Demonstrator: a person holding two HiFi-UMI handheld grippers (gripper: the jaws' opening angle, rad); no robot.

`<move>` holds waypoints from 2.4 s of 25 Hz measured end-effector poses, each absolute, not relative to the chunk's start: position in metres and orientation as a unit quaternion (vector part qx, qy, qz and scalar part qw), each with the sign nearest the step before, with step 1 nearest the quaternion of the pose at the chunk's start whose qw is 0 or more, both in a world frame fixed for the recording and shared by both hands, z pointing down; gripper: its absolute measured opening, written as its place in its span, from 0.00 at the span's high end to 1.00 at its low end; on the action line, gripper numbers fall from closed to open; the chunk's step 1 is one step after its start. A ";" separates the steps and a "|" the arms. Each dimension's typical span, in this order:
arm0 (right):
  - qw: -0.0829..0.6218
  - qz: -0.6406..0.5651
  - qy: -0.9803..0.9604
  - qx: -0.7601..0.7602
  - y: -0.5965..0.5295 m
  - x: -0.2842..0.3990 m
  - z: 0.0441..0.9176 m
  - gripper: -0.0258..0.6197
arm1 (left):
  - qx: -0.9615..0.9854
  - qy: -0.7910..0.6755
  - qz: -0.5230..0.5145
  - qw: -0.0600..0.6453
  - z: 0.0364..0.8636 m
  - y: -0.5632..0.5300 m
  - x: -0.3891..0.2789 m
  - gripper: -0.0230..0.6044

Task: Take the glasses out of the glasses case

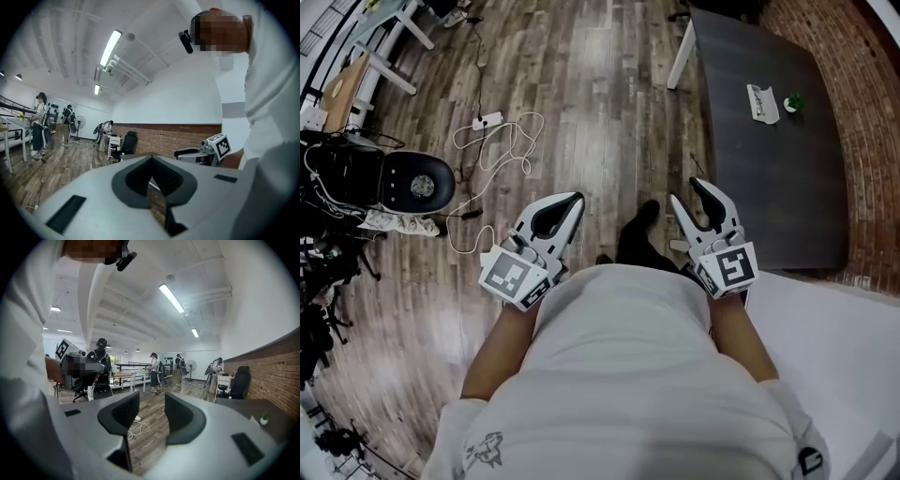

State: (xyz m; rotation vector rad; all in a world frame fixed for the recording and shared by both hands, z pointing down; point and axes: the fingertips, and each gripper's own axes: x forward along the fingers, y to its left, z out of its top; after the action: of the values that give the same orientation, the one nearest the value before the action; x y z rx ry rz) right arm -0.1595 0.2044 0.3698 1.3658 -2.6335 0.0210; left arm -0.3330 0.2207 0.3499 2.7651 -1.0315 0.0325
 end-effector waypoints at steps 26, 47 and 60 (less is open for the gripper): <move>0.073 0.048 -0.864 0.495 -0.043 -0.016 0.392 0.69 | 0.957 -0.268 0.036 0.106 0.368 -0.035 -0.167 0.95; 0.080 0.078 -0.729 0.675 -0.134 0.081 0.381 0.69 | 0.994 0.011 0.042 0.096 0.350 -0.201 -0.023 0.95; 0.097 0.105 -0.625 0.768 -0.142 0.088 0.388 0.70 | 0.985 0.123 0.040 0.110 0.359 -0.254 -0.014 0.95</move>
State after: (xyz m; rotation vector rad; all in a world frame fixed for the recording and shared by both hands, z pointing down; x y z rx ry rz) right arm 0.0884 -0.1419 0.3881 2.2733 -1.8505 0.3115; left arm -0.0139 -0.2539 0.3585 2.8959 0.3612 0.1162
